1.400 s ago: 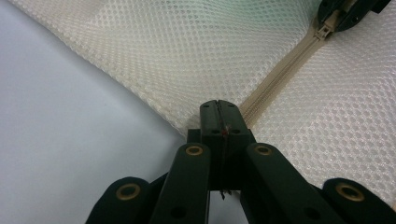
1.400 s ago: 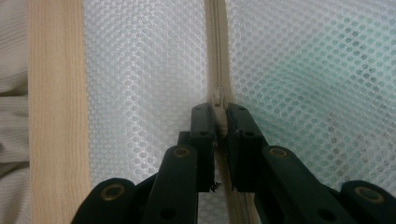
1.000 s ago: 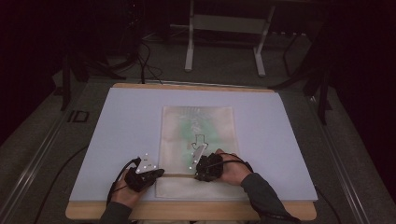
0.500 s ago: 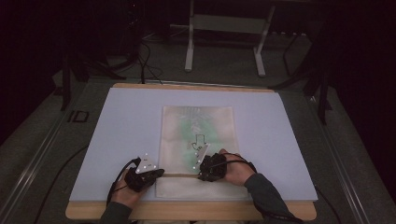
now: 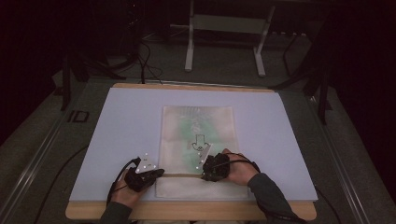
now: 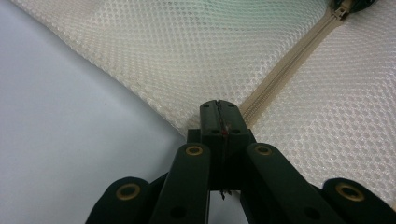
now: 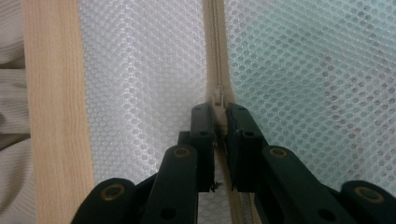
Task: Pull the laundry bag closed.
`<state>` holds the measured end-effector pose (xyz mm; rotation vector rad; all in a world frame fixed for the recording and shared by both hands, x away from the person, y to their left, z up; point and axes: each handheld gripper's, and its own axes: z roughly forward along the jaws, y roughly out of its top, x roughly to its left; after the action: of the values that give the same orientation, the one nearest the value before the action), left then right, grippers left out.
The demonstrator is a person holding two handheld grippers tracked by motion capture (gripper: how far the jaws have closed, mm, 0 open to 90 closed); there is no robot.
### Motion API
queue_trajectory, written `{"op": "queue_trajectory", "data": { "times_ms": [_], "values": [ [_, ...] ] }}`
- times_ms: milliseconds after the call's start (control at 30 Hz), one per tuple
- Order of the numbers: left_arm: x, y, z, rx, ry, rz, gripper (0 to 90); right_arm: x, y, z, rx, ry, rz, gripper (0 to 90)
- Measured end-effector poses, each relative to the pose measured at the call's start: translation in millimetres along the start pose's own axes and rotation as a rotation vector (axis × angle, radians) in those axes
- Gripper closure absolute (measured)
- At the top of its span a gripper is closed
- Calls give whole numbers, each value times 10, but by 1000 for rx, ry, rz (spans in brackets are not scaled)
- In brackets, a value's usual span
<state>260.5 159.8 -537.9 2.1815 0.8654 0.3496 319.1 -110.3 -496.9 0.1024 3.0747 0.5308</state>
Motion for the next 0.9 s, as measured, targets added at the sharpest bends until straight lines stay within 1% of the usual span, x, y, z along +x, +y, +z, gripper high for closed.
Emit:
{"op": "queue_trajectory", "data": {
  "times_ms": [500,567,667,900],
  "values": [
    [-3,1,-1,1,1,6,897,0,-10,-26,16,2,-2,822],
    [-2,1,-1,2,1,5,897,-1,-17,-24,28,-2,-7,823],
    [0,1,0,2,0,6,897,-1,-46,-38,29,0,4,823],
    [-4,2,-1,2,3,6,897,-4,-60,-49,35,-1,1,823]
  ]
}}
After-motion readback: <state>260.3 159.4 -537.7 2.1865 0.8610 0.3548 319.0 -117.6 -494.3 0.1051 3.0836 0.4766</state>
